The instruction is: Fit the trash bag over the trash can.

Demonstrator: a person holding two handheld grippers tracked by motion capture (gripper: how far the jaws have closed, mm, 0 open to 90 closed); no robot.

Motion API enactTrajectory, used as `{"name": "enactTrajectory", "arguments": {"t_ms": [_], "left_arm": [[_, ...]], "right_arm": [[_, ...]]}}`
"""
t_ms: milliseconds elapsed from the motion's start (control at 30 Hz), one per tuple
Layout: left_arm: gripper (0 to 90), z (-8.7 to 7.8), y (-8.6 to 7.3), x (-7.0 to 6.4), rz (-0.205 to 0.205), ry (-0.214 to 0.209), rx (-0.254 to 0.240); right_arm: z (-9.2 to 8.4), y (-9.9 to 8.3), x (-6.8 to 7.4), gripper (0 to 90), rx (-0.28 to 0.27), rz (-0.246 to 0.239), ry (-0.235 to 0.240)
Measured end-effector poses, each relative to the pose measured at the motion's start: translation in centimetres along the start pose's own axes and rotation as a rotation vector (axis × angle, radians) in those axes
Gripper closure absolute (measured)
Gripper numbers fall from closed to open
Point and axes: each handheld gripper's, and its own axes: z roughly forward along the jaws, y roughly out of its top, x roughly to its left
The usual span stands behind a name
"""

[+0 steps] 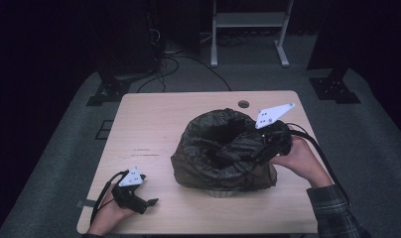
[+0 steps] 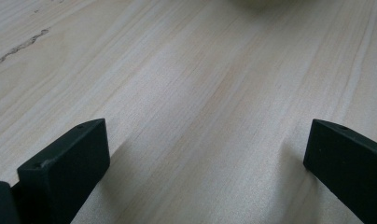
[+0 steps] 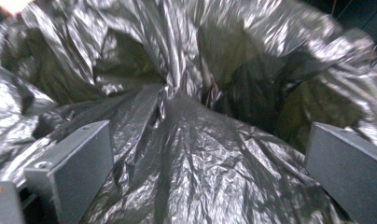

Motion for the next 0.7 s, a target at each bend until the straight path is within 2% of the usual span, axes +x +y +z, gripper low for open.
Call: {"name": "enactTrajectory", "arguments": {"t_ms": [200,267,500,533,600,700], "left_arm": [[0.0,0.0,0.0,0.0,0.000,-0.001,0.000],[0.0,0.0,0.0,0.0,0.000,0.000,0.000],[0.0,0.0,0.0,0.0,-0.001,-0.001,0.000],[0.0,0.0,0.0,0.0,0.000,-0.001,0.000],[0.0,0.0,0.0,0.0,0.000,-0.002,0.000],[0.0,0.0,0.0,0.0,0.000,-0.002,0.000]], "right_arm": [[1.4,0.6,-0.1,0.6,0.137,-0.018,0.040],[1.9,0.9,0.0,0.5,0.199,-0.021,0.042],[2.7,2.0,0.3,0.9,0.349,-0.036,0.040],[2.8,2.1,0.3,2.5,0.366,-0.039,0.046],[3.1,2.3,0.1,5.1,0.428,-0.011,0.089],[3.2,2.4,0.1,5.0,0.443,-0.014,0.089]]}}
